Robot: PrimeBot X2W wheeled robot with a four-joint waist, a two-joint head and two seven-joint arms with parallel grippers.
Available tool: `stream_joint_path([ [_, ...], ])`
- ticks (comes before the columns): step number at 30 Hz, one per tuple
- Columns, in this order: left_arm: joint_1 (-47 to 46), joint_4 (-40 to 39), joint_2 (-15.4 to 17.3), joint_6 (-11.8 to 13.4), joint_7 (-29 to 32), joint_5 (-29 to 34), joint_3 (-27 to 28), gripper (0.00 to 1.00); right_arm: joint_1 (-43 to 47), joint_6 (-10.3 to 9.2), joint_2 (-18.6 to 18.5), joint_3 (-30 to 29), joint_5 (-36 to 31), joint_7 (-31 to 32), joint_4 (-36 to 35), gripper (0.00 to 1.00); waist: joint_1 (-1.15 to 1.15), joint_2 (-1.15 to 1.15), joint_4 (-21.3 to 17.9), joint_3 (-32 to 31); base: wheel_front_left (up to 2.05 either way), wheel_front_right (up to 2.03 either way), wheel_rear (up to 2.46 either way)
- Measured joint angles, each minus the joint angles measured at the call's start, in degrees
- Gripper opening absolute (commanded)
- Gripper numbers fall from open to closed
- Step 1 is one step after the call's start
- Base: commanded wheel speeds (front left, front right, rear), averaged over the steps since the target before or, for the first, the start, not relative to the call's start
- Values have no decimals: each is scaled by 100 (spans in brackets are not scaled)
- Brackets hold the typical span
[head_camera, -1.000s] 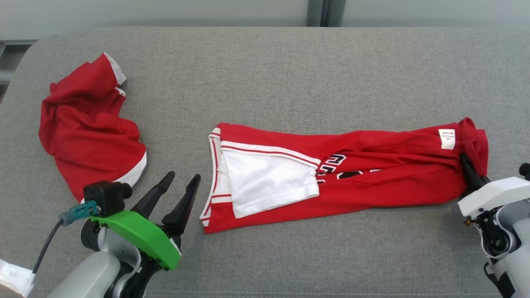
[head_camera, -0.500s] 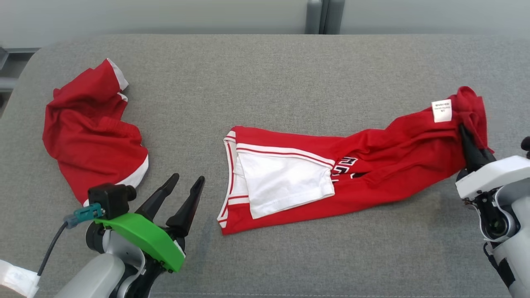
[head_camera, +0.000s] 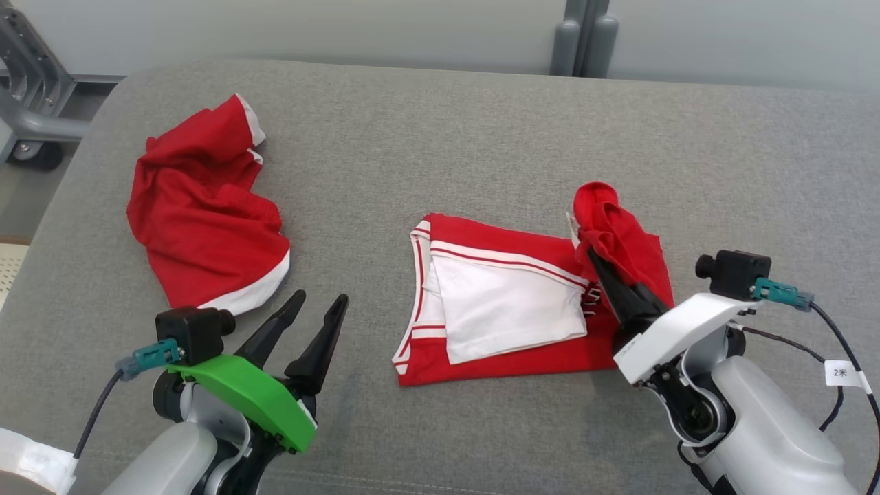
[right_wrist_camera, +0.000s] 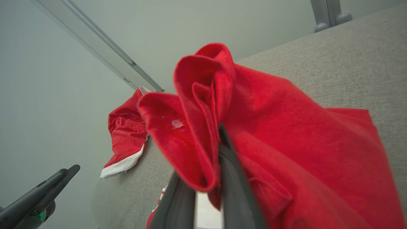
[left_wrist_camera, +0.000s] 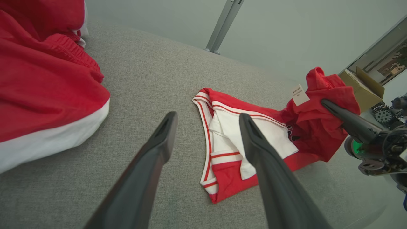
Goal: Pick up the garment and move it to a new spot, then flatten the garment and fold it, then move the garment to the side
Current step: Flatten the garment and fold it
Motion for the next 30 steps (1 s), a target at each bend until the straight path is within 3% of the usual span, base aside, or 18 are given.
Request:
stream_joint_path([
  [13,9,-2,-40,20,2,-3,-26,100,-153,-23,299,261,-80,394,276,0,0,0,654,-60,0,0,0],
  [17,13,-1,-54,20,2,-44,-23,100,-384,-192,427,252,-116,470,449,0,0,0,914,-31,0,0,0],
  [27,40,20,-43,23,-19,-63,51,100,-629,-315,610,404,-186,600,870,0,0,0,1184,44,0,0,0],
  [28,48,20,-43,41,-19,-63,49,100,-649,-333,606,409,-223,600,910,7,0,0,1186,47,0,0,0],
  [29,54,20,-43,45,-19,-63,49,100,-662,-357,606,414,-226,600,948,35,0,0,1187,50,0,0,0],
  [30,58,20,-43,45,-19,-63,49,100,-670,-357,608,422,-226,600,979,79,0,0,1187,52,0,0,0],
])
